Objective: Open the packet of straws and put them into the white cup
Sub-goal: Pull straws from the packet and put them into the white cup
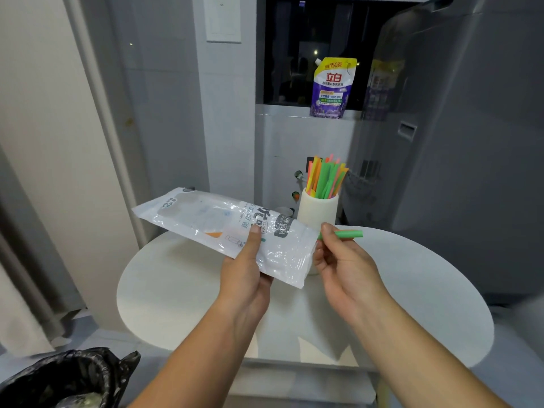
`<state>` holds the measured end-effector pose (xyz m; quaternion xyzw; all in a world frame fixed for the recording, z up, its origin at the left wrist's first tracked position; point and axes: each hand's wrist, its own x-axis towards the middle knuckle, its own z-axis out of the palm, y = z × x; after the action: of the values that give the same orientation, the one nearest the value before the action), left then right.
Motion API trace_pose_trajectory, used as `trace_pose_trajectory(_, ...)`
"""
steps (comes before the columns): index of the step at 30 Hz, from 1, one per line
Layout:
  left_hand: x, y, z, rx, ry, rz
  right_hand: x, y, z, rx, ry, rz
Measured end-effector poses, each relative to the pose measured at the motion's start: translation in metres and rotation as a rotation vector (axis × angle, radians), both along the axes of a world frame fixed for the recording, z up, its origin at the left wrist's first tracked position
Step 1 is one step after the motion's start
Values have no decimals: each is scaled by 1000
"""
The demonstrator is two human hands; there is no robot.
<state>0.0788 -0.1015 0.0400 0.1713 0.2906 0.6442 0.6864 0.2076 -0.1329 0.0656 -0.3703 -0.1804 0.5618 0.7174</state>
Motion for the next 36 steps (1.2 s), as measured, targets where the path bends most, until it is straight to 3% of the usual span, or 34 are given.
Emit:
trace_pose_trajectory(6,-1,0,-1,-12,-49,-22,4,3,1,46,-294,-98)
trace_pose_trajectory(13,-6,5,0,-74,-139,-10,23,7,19,136,-339,-147)
trace_pose_trajectory(27,-20,14,1,-181,-274,109,90,-7,95,312,-748,-420)
trace_pose_trajectory(36,-13,12,-3,-171,-221,74,109,-10,133,325,-963,-556)
